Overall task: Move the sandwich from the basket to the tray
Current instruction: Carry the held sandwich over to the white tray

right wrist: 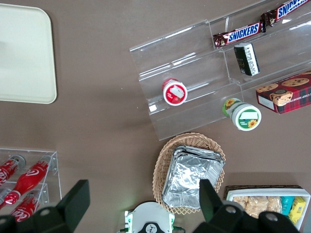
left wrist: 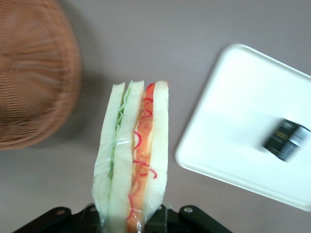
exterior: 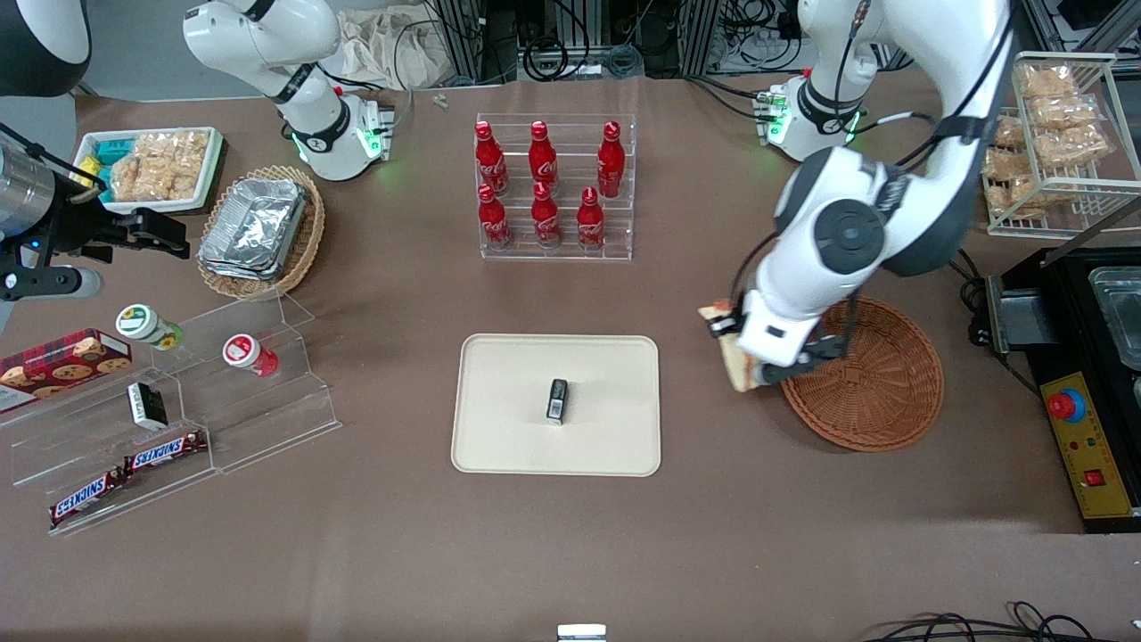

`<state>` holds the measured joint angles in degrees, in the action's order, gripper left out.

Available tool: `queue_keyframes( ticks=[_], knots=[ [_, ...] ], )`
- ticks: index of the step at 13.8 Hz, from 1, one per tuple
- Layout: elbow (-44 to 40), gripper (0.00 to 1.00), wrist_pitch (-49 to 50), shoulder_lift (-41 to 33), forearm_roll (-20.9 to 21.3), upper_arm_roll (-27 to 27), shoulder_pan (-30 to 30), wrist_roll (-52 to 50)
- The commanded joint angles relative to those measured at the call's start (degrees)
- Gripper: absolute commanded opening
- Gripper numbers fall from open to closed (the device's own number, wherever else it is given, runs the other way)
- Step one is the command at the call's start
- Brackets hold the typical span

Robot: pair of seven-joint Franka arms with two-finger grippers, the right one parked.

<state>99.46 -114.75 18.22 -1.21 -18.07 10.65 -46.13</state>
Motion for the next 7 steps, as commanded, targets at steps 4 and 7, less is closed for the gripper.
queue_keyframes(
  ticks=[4,7],
  knots=[
    [-16.84,0.0,-0.72,15.79,4.6,-0.3,5.95,1.57],
    [-15.97,0.0,-11.42,20.53,12.52,-0.39,9.38,1.84]
  ],
)
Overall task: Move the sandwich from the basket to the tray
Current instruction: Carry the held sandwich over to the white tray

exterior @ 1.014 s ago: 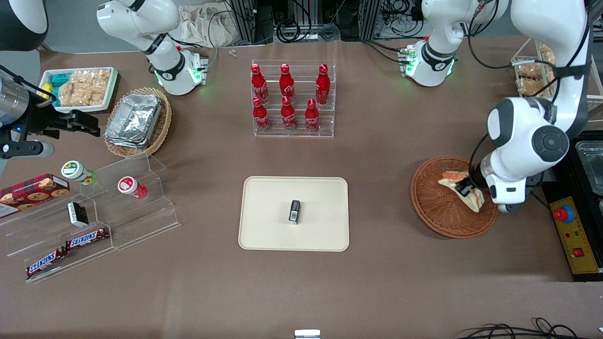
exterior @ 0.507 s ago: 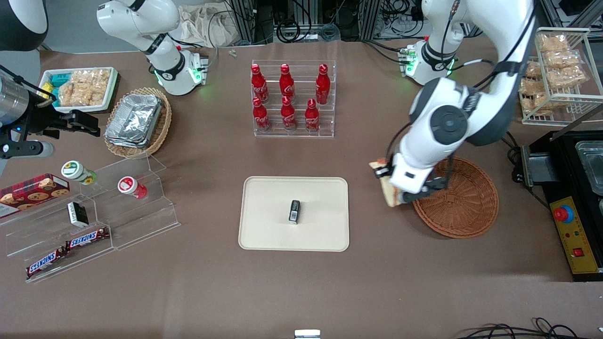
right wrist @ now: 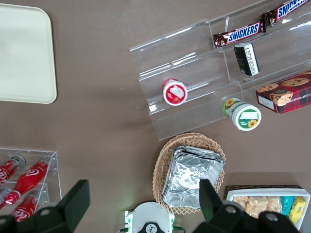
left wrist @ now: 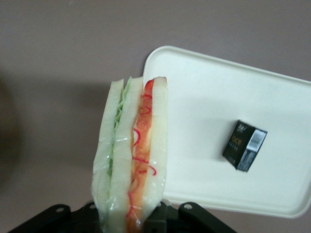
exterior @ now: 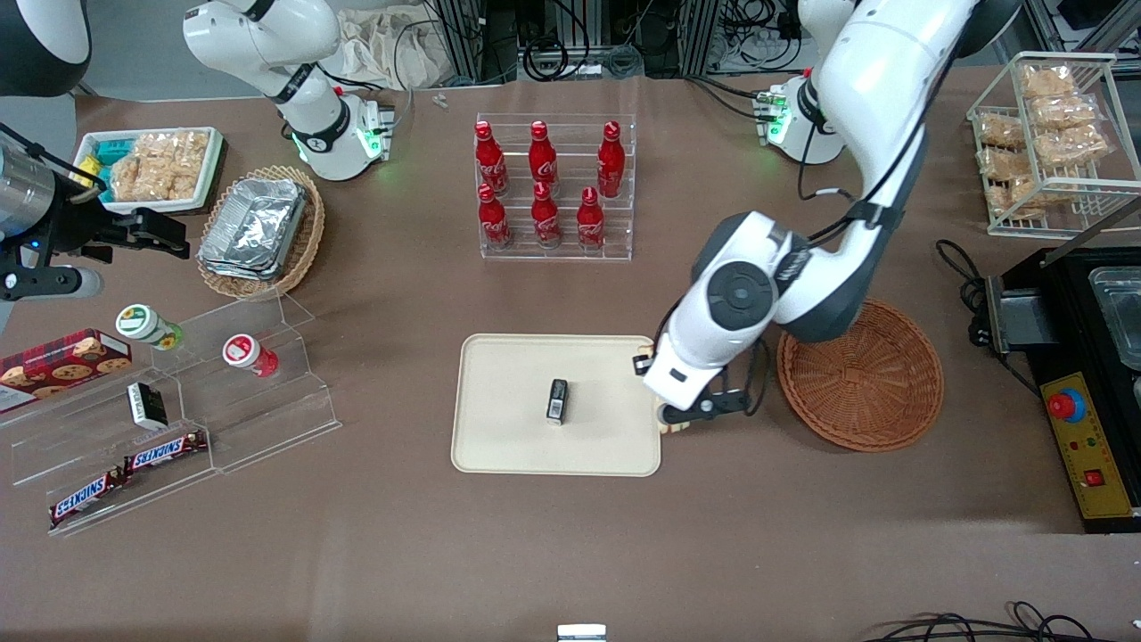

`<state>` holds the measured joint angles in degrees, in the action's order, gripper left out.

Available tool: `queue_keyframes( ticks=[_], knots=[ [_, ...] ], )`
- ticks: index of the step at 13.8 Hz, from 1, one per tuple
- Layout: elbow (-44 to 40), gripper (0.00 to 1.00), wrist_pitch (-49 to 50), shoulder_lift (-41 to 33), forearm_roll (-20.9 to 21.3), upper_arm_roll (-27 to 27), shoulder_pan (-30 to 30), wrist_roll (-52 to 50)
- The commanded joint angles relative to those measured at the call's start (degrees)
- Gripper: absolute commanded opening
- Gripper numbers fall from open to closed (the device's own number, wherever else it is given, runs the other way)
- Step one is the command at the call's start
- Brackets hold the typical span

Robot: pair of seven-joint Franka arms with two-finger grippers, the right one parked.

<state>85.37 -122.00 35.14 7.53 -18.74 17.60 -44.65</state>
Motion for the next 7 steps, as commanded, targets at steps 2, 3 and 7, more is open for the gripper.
queue_keyframes(
  ticks=[2,3,7],
  knots=[
    [-1.79,0.0,-10.42,7.12,6.17,0.46,3.67,0.27],
    [-1.79,0.0,-11.93,8.26,7.66,0.46,3.67,0.27],
    [-1.79,0.03,-13.26,11.17,10.57,0.46,3.59,-0.34]
  ],
)
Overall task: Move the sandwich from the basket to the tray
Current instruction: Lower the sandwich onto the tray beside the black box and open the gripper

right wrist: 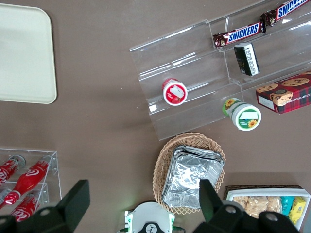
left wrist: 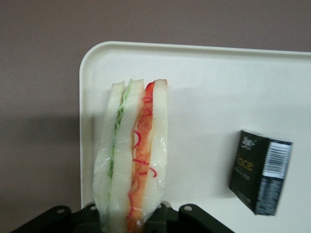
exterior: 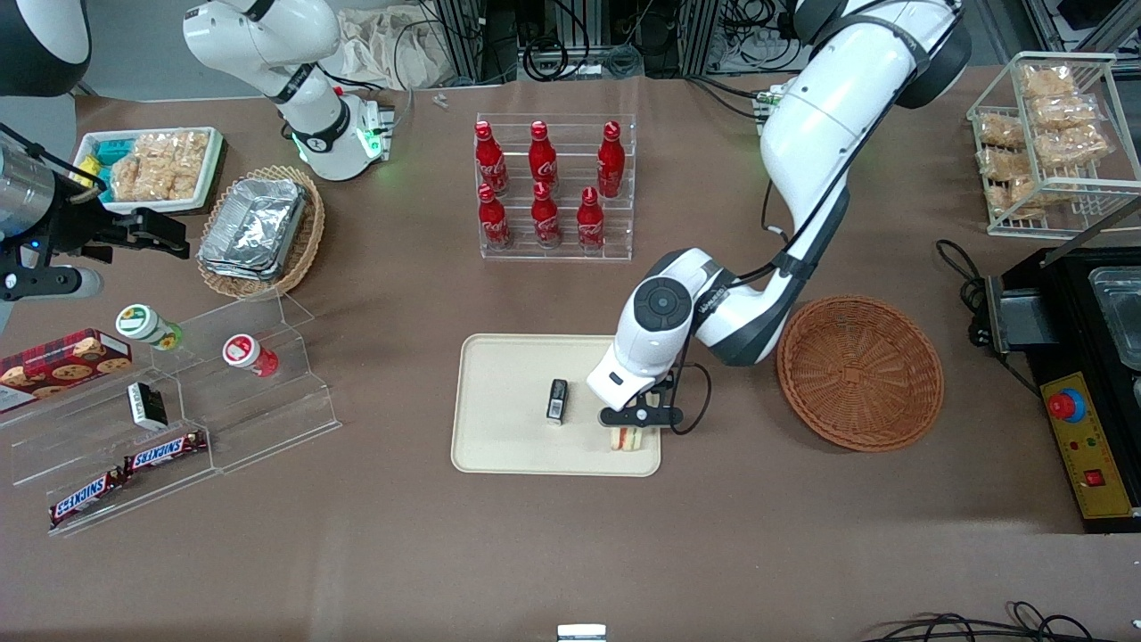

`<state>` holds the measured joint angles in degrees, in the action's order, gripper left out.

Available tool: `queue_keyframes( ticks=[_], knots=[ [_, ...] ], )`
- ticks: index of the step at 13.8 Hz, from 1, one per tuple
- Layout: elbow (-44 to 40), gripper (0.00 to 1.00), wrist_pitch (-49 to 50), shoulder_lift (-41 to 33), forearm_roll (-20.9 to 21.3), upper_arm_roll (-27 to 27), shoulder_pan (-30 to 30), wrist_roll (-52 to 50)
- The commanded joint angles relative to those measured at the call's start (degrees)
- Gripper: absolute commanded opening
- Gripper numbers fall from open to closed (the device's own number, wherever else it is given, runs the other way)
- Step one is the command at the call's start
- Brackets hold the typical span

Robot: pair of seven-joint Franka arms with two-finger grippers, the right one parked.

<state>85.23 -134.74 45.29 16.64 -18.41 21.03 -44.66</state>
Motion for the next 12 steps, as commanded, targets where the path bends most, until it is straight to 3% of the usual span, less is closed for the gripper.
queue_keyframes(
  ticks=[1,3,6,10,12],
  knots=[
    [-1.64,0.21,-0.53,1.12,1.38,0.22,0.15,-1.65],
    [-1.73,1.0,-0.53,1.73,2.08,0.22,1.02,-4.38],
    [-1.21,1.0,1.22,-1.06,2.7,0.22,1.21,-9.72],
    [0.03,1.0,14.11,-11.6,1.12,-0.31,-1.86,-10.11],
    [0.11,1.0,20.62,-16.61,-4.13,-0.49,-3.01,-4.78]
  ],
)
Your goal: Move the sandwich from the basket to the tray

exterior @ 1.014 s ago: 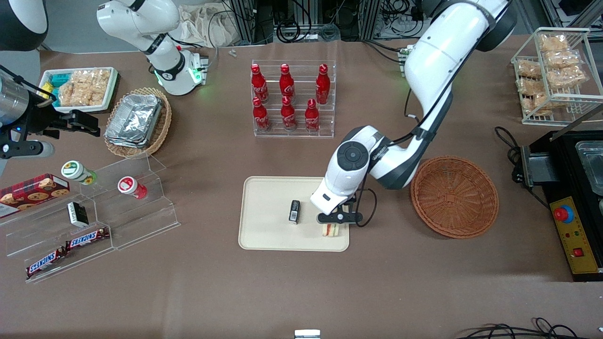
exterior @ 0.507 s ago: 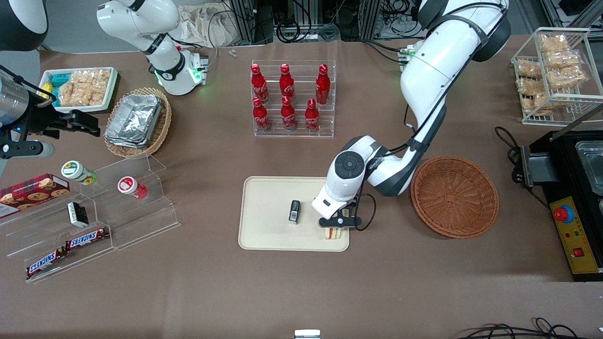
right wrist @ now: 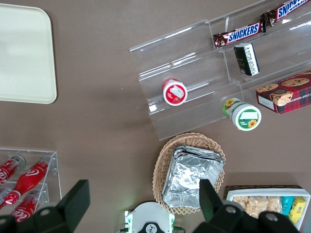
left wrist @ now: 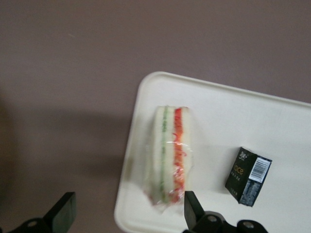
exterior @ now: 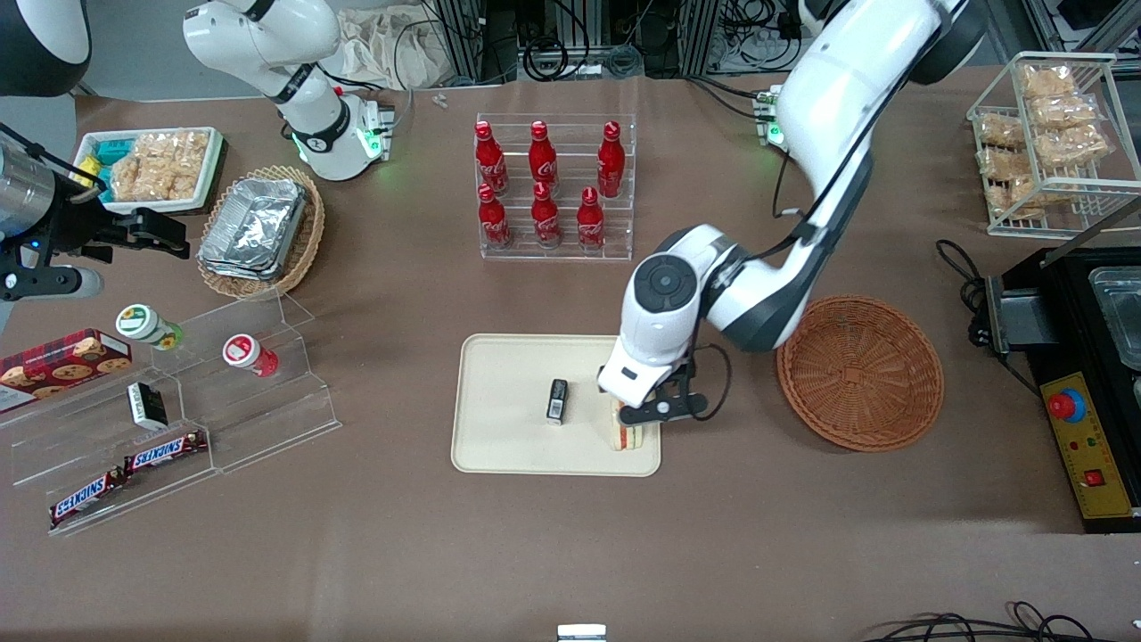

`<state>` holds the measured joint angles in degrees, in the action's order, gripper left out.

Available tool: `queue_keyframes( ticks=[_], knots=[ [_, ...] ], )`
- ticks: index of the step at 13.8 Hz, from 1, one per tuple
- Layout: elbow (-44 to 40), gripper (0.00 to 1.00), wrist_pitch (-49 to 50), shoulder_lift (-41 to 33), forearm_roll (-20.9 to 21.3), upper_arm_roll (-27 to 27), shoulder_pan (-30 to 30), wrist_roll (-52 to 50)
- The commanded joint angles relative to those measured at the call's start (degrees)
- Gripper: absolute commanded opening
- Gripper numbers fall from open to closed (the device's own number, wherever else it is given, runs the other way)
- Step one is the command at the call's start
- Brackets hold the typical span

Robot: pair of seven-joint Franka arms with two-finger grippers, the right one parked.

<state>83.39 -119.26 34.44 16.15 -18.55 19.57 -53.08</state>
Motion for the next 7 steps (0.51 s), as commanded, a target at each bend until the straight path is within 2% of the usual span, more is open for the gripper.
queue_keyframes(
  ticks=[1,5,7],
  knots=[
    [1.95,1.0,9.79,-7.96,-5.59,-0.34,-3.3,7.95],
    [1.86,1.0,20.71,-15.7,-11.57,-0.52,-11.46,20.7],
    [1.95,1.0,27.21,-19.92,-11.85,-0.35,-14.64,24.5]
  ],
)
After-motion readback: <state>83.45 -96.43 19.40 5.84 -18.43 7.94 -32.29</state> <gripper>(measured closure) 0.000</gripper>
